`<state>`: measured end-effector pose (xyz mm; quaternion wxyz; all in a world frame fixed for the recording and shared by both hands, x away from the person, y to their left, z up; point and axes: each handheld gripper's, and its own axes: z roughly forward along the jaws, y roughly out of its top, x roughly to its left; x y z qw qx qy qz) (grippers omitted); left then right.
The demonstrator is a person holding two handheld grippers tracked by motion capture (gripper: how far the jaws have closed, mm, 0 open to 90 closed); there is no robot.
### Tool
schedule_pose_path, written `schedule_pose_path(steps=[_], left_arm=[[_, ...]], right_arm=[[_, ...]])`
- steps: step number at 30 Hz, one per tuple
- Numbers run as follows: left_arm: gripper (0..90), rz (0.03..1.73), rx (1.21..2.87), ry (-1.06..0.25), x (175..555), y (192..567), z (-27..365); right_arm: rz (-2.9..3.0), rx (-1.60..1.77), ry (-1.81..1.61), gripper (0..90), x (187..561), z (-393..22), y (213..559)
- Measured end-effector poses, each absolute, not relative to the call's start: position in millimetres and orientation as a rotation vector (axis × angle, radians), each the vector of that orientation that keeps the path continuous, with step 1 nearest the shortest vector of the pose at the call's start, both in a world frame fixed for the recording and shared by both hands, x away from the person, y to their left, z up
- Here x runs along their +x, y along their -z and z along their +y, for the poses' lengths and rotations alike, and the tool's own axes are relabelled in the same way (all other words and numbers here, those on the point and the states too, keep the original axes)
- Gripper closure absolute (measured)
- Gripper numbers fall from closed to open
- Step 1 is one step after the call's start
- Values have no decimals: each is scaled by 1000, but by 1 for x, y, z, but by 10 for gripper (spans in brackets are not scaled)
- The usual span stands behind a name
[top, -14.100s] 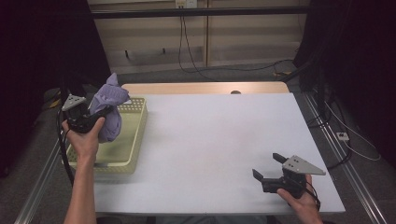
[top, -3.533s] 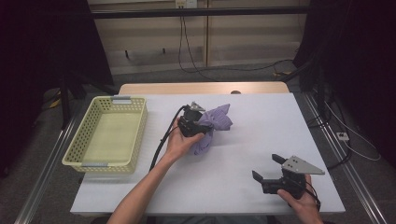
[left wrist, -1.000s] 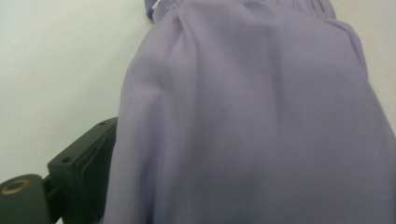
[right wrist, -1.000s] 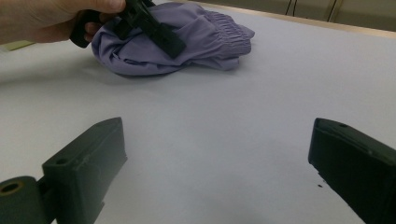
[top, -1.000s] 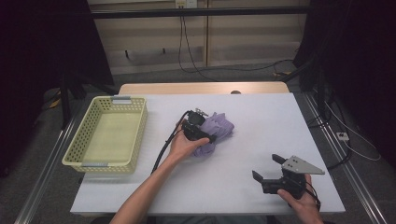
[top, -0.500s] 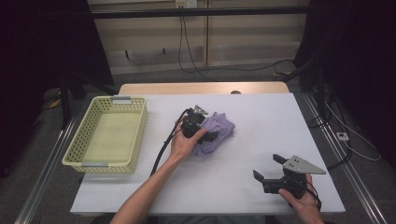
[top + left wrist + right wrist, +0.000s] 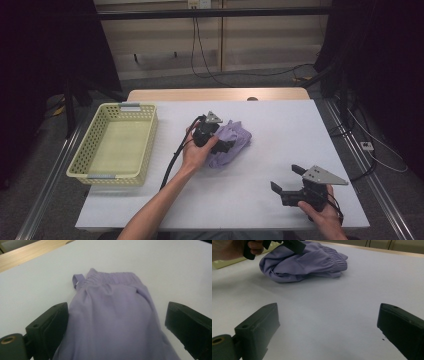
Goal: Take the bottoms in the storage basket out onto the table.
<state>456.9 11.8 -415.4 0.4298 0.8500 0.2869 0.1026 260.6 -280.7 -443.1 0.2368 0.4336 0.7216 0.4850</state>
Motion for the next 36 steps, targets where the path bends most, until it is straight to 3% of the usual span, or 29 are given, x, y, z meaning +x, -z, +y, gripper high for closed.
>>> schedule_pose_path(steps=[16, 24, 25, 36], left_arm=[[56, 663, 2130, -359, 445, 408, 5], [54, 663, 2122, -339, 438, 401, 5], [52, 669, 2122, -389, 435, 398, 6], [49, 619, 2160, -442, 423, 399, 11]], right_arm=[[1987, 1169, -1320, 39, 261, -276, 442], [1994, 1163, -1319, 39, 264, -273, 441], [1991, 1167, -1323, 39, 266, -273, 441], [1996, 1173, -1328, 39, 270, -270, 442]])
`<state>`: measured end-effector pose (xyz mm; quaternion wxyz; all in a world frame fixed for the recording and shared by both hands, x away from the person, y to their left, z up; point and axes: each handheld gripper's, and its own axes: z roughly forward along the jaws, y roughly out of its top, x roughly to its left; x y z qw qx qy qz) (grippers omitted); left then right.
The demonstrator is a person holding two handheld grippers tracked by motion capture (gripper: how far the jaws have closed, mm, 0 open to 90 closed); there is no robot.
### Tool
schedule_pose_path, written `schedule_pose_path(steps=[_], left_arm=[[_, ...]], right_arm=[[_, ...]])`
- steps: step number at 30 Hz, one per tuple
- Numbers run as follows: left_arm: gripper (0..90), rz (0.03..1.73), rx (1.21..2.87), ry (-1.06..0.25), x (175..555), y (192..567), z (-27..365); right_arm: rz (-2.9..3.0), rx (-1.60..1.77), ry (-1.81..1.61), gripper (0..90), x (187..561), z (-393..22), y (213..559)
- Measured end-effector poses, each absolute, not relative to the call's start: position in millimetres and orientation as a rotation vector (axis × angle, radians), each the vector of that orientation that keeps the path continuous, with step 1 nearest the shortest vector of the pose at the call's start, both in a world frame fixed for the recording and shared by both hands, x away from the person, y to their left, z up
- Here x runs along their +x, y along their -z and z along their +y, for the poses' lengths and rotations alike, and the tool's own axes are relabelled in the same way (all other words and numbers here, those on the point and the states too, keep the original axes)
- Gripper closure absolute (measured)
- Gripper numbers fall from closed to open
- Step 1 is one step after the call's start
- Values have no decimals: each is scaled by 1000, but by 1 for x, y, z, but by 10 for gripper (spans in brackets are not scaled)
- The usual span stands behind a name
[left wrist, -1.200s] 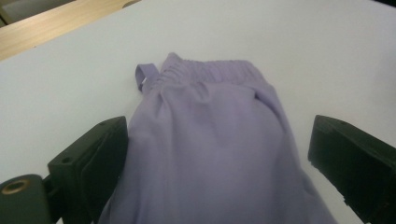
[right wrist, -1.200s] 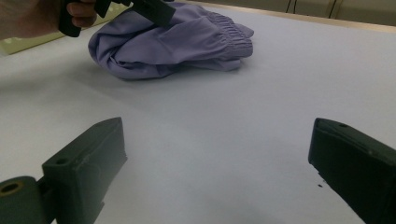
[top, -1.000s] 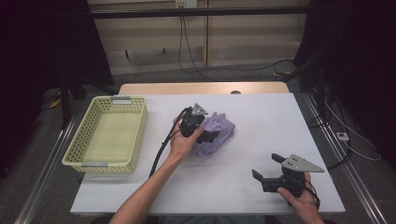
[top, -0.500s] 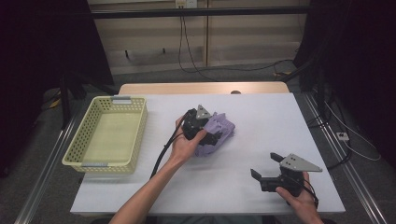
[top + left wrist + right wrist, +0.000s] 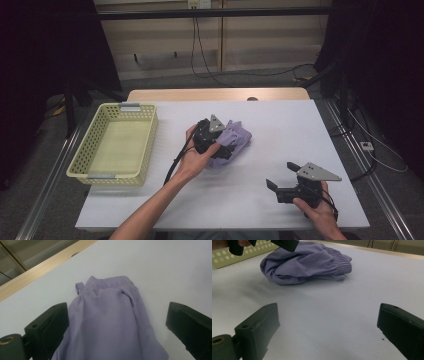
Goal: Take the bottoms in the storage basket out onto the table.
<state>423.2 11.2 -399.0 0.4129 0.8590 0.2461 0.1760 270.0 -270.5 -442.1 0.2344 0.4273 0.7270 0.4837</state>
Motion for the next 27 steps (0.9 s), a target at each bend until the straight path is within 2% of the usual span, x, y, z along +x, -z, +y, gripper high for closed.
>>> schedule_pose_path(steps=[10, 27], left_arm=[[47, 681, 2110, -427, 413, 402, 38], [41, 726, 2032, -480, 390, 389, 75]], right_arm=[[1991, 1183, -1326, 39, 270, -271, 442], [1999, 1180, -1315, 40, 269, -271, 443]])
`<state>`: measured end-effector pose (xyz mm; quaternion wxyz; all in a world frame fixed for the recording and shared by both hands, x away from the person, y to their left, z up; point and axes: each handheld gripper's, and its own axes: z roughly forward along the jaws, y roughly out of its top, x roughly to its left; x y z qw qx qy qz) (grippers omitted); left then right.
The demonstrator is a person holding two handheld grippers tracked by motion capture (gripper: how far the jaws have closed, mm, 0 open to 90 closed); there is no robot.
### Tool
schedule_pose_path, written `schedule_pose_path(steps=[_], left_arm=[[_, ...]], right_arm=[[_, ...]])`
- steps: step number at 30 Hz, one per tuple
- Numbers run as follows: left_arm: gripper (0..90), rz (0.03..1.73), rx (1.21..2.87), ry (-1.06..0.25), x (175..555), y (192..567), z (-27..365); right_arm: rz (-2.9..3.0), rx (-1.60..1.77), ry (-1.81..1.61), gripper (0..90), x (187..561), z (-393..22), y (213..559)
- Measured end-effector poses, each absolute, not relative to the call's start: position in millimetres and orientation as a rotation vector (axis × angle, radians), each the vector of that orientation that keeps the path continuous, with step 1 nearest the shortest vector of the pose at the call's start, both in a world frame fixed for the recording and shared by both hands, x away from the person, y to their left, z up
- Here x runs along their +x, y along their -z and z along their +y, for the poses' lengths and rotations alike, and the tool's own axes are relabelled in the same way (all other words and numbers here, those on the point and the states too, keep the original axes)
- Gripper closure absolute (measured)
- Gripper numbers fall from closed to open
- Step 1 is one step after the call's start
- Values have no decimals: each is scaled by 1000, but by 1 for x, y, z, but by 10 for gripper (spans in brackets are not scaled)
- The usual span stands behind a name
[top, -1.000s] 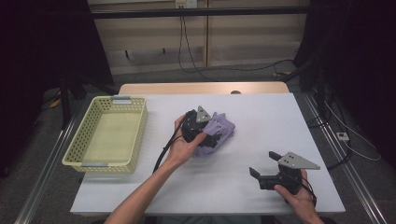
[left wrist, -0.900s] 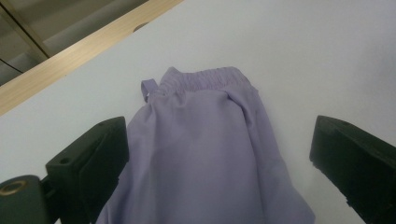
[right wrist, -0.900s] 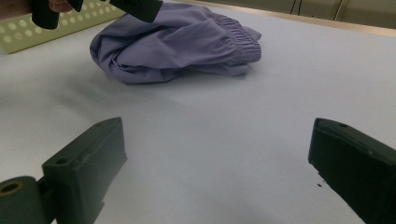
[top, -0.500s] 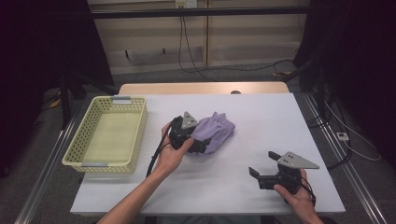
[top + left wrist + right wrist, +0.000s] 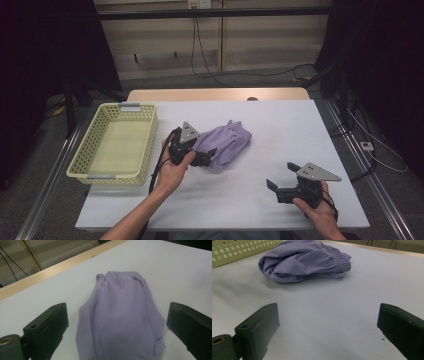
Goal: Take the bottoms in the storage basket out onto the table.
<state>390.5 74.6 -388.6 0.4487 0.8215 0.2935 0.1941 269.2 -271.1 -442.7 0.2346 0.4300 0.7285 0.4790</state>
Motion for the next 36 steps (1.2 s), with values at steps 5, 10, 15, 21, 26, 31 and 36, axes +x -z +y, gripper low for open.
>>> schedule_pose_path(steps=[5, 10, 15, 21, 26, 31, 36], left_arm=[[41, 727, 2027, -483, 384, 386, 84], [41, 731, 2033, -481, 377, 387, 93], [41, 744, 2023, -499, 368, 388, 101], [41, 751, 2001, -505, 357, 388, 110], [44, 775, 2010, -531, 346, 392, 116], [37, 780, 2016, -498, 336, 400, 122], [38, 778, 2021, -507, 329, 400, 132]], right_arm=[[1998, 1182, -1315, 40, 269, -272, 443], [2002, 1183, -1312, 40, 269, -271, 443], [1995, 1186, -1310, 40, 268, -272, 443], [1992, 1181, -1315, 40, 265, -273, 442], [1993, 1179, -1314, 40, 266, -272, 442], [1995, 1180, -1310, 40, 267, -271, 442], [1992, 1182, -1310, 40, 266, -272, 442]])
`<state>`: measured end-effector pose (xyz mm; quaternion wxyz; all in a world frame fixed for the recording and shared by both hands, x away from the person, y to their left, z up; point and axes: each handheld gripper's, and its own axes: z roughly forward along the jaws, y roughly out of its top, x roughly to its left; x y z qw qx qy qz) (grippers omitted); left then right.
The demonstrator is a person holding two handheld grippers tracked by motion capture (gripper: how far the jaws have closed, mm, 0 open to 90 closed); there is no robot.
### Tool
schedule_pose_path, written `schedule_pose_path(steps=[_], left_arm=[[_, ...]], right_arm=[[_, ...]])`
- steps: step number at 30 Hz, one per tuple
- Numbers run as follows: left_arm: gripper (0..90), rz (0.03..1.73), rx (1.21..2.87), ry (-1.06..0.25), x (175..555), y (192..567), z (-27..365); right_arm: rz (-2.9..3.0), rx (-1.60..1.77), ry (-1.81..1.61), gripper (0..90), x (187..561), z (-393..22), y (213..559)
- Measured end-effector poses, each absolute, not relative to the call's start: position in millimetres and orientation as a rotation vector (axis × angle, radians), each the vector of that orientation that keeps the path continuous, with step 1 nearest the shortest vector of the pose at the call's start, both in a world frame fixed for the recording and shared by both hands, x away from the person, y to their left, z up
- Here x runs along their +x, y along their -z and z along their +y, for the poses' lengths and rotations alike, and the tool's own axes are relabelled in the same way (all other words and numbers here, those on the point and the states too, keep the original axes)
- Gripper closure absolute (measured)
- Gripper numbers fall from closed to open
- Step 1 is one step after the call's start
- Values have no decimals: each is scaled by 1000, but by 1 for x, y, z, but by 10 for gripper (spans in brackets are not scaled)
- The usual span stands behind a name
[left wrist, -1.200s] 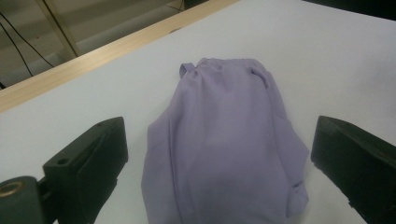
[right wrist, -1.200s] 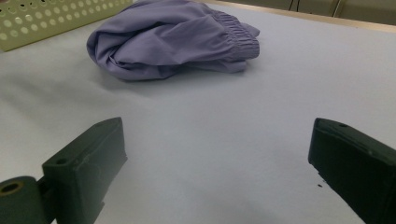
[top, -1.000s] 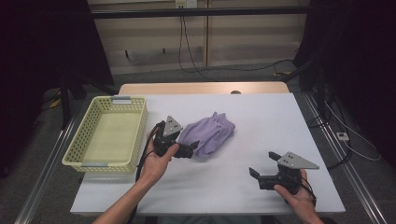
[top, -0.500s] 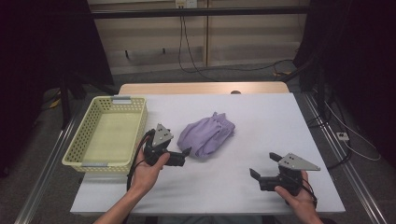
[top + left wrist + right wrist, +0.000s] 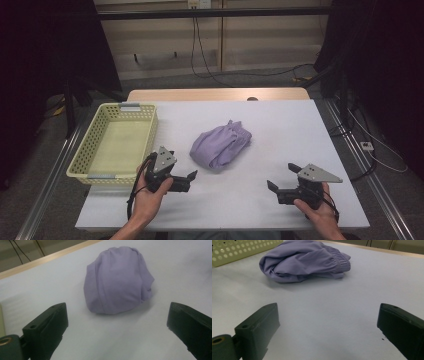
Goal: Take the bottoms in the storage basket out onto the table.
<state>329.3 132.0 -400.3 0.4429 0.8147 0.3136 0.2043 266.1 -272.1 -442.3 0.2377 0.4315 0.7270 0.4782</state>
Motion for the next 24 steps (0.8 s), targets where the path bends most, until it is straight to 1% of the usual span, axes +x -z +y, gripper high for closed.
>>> schedule_pose_path(steps=[8, 14, 19, 20, 22, 24], left_arm=[[37, 796, 2015, -535, 320, 400, 142], [38, 807, 2022, -509, 317, 408, 151], [39, 841, 1989, -517, 312, 417, 157], [46, 853, 1975, -503, 310, 418, 159], [50, 836, 1954, -503, 306, 418, 162], [40, 830, 1967, -511, 306, 419, 162]], right_arm=[[1993, 1183, -1310, 40, 266, -272, 442], [1994, 1186, -1308, 40, 267, -272, 442], [1993, 1187, -1308, 40, 266, -272, 442], [1993, 1188, -1308, 40, 266, -272, 442], [1994, 1182, -1311, 40, 266, -272, 442], [1997, 1175, -1312, 40, 266, -272, 442]])
